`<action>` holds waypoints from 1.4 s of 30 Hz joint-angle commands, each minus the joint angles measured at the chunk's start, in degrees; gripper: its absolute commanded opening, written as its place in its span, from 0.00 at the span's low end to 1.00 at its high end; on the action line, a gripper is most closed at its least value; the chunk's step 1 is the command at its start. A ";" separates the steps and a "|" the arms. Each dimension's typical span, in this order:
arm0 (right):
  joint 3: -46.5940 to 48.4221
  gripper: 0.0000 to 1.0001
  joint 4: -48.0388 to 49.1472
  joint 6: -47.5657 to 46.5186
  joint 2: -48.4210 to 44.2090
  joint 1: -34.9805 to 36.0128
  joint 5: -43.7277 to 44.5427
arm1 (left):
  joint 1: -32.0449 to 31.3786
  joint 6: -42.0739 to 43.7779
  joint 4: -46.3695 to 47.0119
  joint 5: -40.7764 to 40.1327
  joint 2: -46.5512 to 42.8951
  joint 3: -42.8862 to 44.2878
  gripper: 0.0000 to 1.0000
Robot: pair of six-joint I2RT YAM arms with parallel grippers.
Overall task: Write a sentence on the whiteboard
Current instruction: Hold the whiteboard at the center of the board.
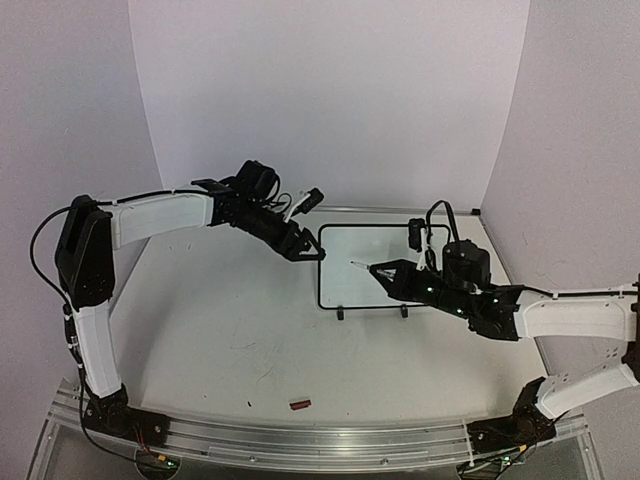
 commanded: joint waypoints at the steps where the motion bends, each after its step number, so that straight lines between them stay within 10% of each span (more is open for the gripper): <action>1: 4.28 0.00 6.92 -1.74 4.01 -0.89 -5.07 | 0.58 3.34 2.27 -1.23 1.59 3.26 0.73; 42: 12.07 0.00 6.53 -6.88 11.86 -0.90 1.95 | 0.93 7.85 4.33 1.80 7.65 4.32 0.05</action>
